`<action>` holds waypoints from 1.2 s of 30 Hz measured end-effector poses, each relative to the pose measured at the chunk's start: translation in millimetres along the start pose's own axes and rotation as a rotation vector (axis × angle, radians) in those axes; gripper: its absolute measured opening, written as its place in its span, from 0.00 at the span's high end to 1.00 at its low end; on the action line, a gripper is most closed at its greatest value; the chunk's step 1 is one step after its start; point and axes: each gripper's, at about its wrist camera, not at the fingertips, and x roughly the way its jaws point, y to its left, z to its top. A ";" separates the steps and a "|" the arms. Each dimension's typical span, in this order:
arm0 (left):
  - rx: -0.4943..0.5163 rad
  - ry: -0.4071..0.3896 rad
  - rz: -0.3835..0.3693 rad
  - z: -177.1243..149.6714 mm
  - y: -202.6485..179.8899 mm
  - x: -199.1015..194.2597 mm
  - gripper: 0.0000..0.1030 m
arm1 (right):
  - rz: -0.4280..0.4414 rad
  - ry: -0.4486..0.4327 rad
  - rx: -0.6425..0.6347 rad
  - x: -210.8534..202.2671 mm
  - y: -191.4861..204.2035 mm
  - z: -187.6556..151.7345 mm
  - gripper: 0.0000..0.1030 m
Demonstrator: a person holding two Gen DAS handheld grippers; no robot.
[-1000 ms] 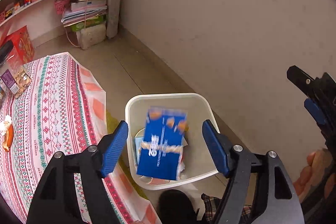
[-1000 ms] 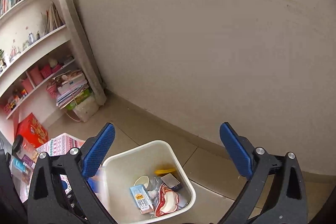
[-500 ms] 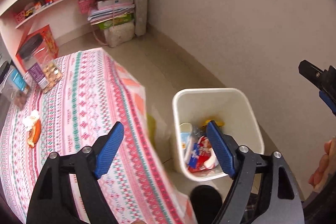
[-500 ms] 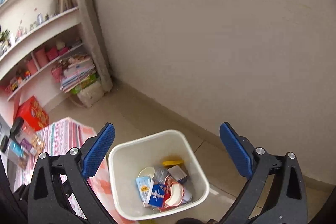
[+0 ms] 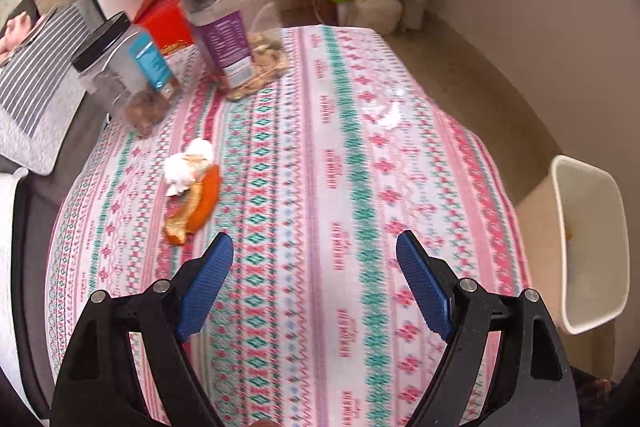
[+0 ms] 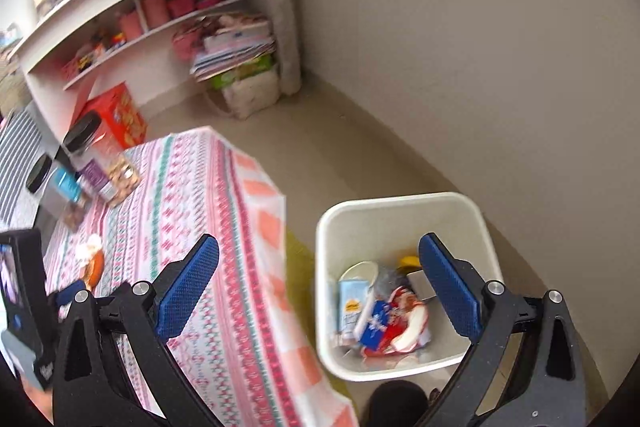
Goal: Collect trash
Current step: 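Grasp the white tissue with orange peel using the left gripper, then grasp the remaining orange peel on the table with the right gripper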
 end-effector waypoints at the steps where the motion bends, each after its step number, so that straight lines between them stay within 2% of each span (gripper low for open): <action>1: -0.012 0.001 0.022 4.8 12.5 5.4 0.21 | 0.009 0.009 -0.015 2.4 8.7 -1.2 0.07; 4: -0.051 0.003 0.072 21.7 47.3 18.7 0.21 | 0.030 0.031 -0.060 9.6 31.5 -4.7 0.07; 9: -0.111 0.070 0.102 52.0 92.9 58.3 0.21 | 0.064 0.086 -0.112 26.0 64.3 -10.1 0.07; 14: -0.168 0.157 0.033 66.2 122.7 99.8 0.25 | 0.102 0.134 -0.148 42.3 96.7 -14.0 0.07; 17: -0.177 0.207 -0.014 66.7 133.3 116.9 0.32 | 0.121 0.164 -0.180 51.7 116.1 -17.1 0.07; 21: -0.195 0.250 -0.062 59.4 146.8 127.3 0.52 | 0.114 0.182 -0.226 62.0 137.1 -21.4 0.07; 22: -0.211 0.247 -0.078 57.0 151.7 125.4 0.59 | 0.114 0.187 -0.234 64.9 140.7 -22.3 0.07; 23: -0.222 0.240 -0.081 55.1 157.2 123.1 0.61 | 0.116 0.193 -0.242 68.2 145.4 -23.9 0.07; 28: -0.263 0.173 -0.083 40.6 188.3 87.2 0.62 | 0.207 0.264 -0.281 86.9 180.3 -34.3 0.07; 32: -0.242 0.110 -0.050 27.7 211.9 47.7 0.62 | 0.275 0.279 -0.327 96.6 229.9 -43.8 0.07; 36: -0.228 0.063 -0.003 18.8 239.8 22.8 0.62 | 0.332 0.357 -0.270 120.4 282.7 -53.1 0.07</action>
